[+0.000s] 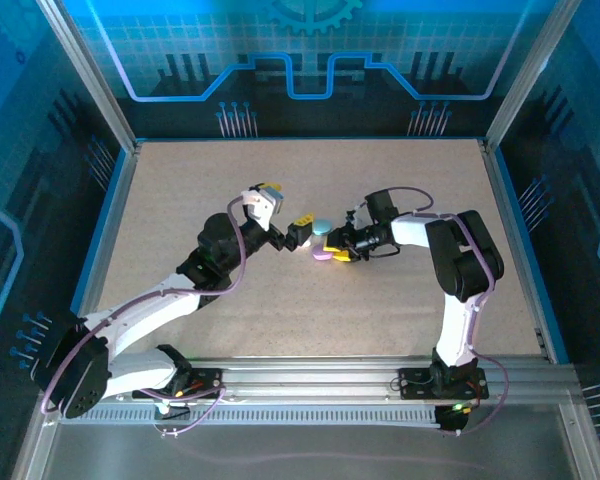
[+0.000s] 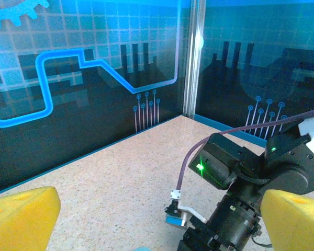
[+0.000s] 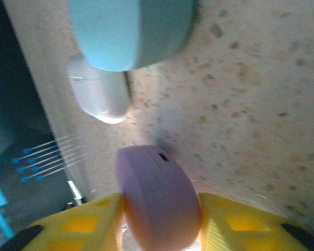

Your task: Insert the wireless bluetooth earbuds into the charging case

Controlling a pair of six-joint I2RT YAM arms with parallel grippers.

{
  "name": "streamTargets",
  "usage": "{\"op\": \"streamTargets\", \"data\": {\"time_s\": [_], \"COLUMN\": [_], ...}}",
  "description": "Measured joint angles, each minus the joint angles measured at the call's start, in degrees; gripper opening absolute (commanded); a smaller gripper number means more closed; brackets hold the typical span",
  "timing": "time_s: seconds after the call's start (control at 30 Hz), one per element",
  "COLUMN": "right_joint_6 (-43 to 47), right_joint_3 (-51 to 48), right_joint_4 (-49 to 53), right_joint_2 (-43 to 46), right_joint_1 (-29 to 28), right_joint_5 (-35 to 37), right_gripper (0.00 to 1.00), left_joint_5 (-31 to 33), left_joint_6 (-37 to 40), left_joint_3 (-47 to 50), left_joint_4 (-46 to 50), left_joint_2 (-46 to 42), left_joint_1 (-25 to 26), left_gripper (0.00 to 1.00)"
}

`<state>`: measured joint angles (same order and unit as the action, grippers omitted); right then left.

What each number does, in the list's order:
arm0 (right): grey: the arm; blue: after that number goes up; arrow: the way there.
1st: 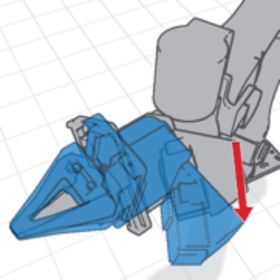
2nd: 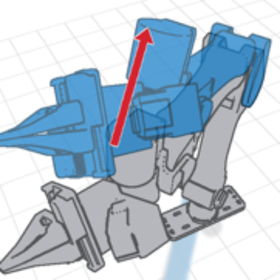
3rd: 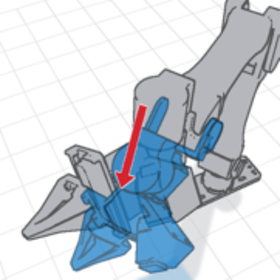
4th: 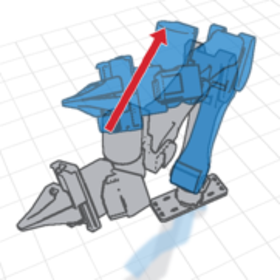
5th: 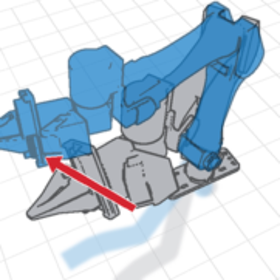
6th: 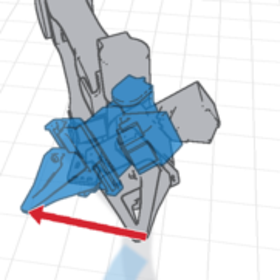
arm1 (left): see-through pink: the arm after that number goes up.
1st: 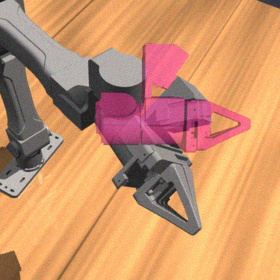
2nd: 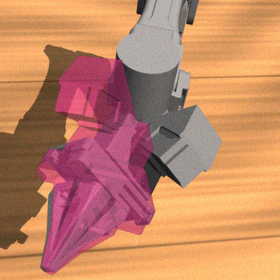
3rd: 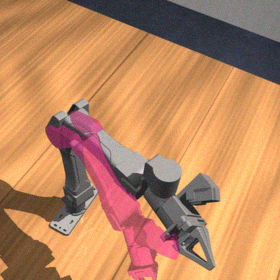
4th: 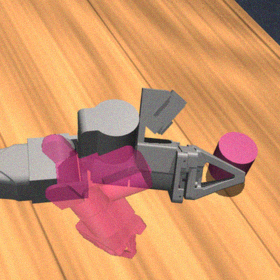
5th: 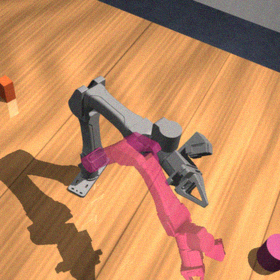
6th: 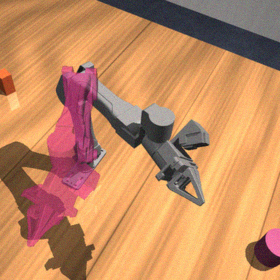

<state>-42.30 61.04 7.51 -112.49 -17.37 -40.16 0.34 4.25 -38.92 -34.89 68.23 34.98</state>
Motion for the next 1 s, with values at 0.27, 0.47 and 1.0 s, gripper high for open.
{"op": "streamTargets", "data": {"time_s": [0.27, 0.47, 1.0], "right_joint_6": [3.78, 6.88, 25.33], "right_joint_3": [1.01, 3.56, -20.79], "right_joint_4": [9.49, 17.62, -1.03], "right_joint_2": [5.03, 15.78, 39.39], "right_joint_1": [-0.31, -0.31, 4.72], "right_joint_5": [8.87, 21.44, 68.04], "right_gripper": [0.56, 0.57, 0.73], "left_joint_5": [1.75, 4.13, 16.61], "left_joint_6": [0.22, 0.2, -5.4], "left_joint_3": [0.85, 1.2, 7.93], "left_joint_4": [-0.02, 0.33, 3.21], "left_joint_2": [-0.48, -0.61, -1.84], "left_joint_1": [-0.7, -1.75, -15.58], "left_gripper": [0.99, 0.99, 0.99]}}
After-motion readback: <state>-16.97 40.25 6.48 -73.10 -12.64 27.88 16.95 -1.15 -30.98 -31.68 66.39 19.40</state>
